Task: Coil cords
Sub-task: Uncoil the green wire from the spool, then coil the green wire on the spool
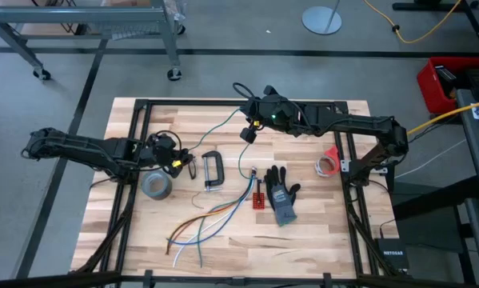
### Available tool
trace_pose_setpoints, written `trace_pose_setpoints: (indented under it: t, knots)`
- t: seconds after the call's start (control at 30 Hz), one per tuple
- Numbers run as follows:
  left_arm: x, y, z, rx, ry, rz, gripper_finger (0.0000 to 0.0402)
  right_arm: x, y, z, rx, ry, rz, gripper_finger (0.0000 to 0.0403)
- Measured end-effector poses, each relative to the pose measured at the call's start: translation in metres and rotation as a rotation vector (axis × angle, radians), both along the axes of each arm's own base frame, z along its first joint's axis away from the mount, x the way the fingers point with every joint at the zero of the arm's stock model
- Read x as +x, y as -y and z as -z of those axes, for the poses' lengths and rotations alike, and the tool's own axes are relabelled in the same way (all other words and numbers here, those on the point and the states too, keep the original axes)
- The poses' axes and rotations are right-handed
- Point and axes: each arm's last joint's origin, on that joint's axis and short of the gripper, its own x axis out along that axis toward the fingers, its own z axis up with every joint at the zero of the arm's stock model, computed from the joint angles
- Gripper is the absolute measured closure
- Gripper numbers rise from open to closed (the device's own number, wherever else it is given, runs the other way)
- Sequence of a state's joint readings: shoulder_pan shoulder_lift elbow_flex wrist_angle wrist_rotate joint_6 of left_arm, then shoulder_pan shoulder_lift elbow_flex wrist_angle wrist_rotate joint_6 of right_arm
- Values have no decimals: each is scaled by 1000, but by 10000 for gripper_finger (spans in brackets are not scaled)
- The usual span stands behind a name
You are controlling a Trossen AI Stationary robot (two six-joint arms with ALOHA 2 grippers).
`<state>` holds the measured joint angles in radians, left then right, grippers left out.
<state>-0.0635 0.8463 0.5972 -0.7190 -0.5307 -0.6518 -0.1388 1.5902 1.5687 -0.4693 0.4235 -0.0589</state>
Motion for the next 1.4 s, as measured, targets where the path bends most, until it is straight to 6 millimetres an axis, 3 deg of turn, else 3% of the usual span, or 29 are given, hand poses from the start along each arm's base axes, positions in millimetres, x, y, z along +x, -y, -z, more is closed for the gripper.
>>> trace_pose_setpoints:
  t: [0.43,0.77,0.93,1.13,1.4]
  knots:
    - [0,0,0,-4,5,-1,401,1,-3,-4,58,22,-112,359]
    - [0,0,0,-4,5,-1,401,2,-5,-4,100,34,-153,248]
    - [0,0,0,3,6,-5,401,2,-7,-3,211,69,-186,207]
    - [0,-3,-2,91,12,-66,401,-6,-13,-3,378,37,-285,199]
    - [6,-7,-8,138,74,-65,401,-34,-18,-18,405,3,-297,198]
